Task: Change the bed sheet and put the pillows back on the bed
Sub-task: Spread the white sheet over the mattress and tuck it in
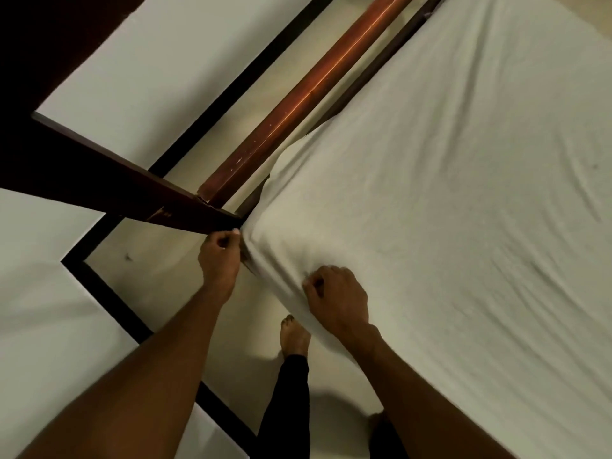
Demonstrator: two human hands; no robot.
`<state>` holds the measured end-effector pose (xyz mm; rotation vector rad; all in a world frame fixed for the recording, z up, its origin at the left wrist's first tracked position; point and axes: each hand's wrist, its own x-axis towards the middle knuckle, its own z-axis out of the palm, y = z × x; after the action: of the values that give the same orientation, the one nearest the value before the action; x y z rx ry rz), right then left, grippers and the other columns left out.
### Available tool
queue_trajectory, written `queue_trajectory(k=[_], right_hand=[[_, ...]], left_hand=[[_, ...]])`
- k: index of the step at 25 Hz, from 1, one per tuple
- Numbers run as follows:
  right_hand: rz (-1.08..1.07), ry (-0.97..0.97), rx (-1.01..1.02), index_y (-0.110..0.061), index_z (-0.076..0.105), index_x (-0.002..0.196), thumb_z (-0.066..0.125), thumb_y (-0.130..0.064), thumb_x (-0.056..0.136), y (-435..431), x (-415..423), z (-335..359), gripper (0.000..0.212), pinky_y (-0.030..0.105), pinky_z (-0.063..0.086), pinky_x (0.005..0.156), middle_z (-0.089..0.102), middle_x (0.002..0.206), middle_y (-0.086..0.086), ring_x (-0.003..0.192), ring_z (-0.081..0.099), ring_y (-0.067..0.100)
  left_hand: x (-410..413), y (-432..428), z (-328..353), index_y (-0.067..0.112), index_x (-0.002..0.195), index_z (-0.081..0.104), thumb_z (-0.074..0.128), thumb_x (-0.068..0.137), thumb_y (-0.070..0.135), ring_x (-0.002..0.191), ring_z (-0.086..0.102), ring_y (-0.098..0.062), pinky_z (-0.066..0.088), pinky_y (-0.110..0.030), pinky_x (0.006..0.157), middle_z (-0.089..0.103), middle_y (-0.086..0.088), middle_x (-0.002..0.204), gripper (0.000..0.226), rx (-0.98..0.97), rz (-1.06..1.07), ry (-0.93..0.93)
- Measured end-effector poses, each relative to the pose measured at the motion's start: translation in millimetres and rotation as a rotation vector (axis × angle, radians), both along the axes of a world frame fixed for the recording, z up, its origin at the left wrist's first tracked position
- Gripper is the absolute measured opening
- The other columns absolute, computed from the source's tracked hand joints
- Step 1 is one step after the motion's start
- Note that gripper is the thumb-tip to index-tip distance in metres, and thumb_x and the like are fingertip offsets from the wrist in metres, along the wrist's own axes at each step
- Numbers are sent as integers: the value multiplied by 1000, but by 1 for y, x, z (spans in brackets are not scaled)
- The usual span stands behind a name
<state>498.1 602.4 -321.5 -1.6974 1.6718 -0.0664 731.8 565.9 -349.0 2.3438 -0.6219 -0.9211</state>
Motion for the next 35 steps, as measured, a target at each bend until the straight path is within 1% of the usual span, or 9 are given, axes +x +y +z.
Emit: queue_trajectory(k=[6,10,15,17,20,24,29,33,35], right_hand=[[-108,-10,-43,-24,65,107,53,-32,101,-39,23,1,16,29,54,77,69,98,-7,89,65,14],[-185,40,-6,-29,54,122,58,-44,99,-51,37,2,28,29,46,74,64,103,-11,90,63,13],[-243,38,-79,-27,60,95,52,-35,102,-44,56,-20,13,39,56,77,62,99,-8,88,61,15],[-279,34,-102,-27,57,92,53,-33,102,-43,64,-27,12,38,55,75,59,96,-8,84,58,14],[-279,35,-159,-30,52,90,55,-33,101,-44,67,-35,12,33,53,69,55,89,-10,76,53,10],[-248,66,-175,-29,51,92,54,-37,101,-44,66,-39,13,32,51,65,52,87,-11,72,50,9],[-165,43,-144,-30,50,93,45,-38,101,-51,70,-37,13,32,49,66,51,86,-11,72,49,10],[-123,17,-102,-28,51,93,39,-39,99,-60,81,-29,18,34,49,67,53,85,-9,72,49,13],[-135,20,-84,-28,50,92,41,-39,98,-61,83,-27,15,33,49,67,52,84,-9,71,48,12]], left_hand=[[-24,-9,17,17,120,73,60,102,18,108,61,-12,46,-16,87,63,2,124,23,-191,-362,-117],[-30,-78,15,15,133,65,51,108,33,113,57,-16,46,-28,94,61,-2,131,34,-19,-290,77],[-30,-153,-8,12,119,66,55,104,49,100,61,-25,53,-33,81,65,-7,108,41,301,-237,262],[-32,-172,-24,13,125,67,60,103,44,107,64,-27,54,-37,97,68,-9,117,39,303,-243,319],[-30,-190,-45,8,135,64,62,104,25,108,59,-21,48,-29,93,65,-4,122,35,204,-206,420],[-26,-196,-67,5,119,69,61,103,17,111,63,-29,49,-37,95,69,-15,127,22,234,-384,257],[-8,-194,-92,4,149,49,45,106,54,145,41,-37,32,-45,122,45,-21,157,67,391,-320,-9],[-14,-187,-75,10,119,67,69,99,33,110,62,-25,49,-47,106,67,-3,110,30,167,-347,6],[-21,-190,-57,8,128,63,65,102,23,107,60,-21,49,-40,102,63,-2,110,31,119,-355,93]])
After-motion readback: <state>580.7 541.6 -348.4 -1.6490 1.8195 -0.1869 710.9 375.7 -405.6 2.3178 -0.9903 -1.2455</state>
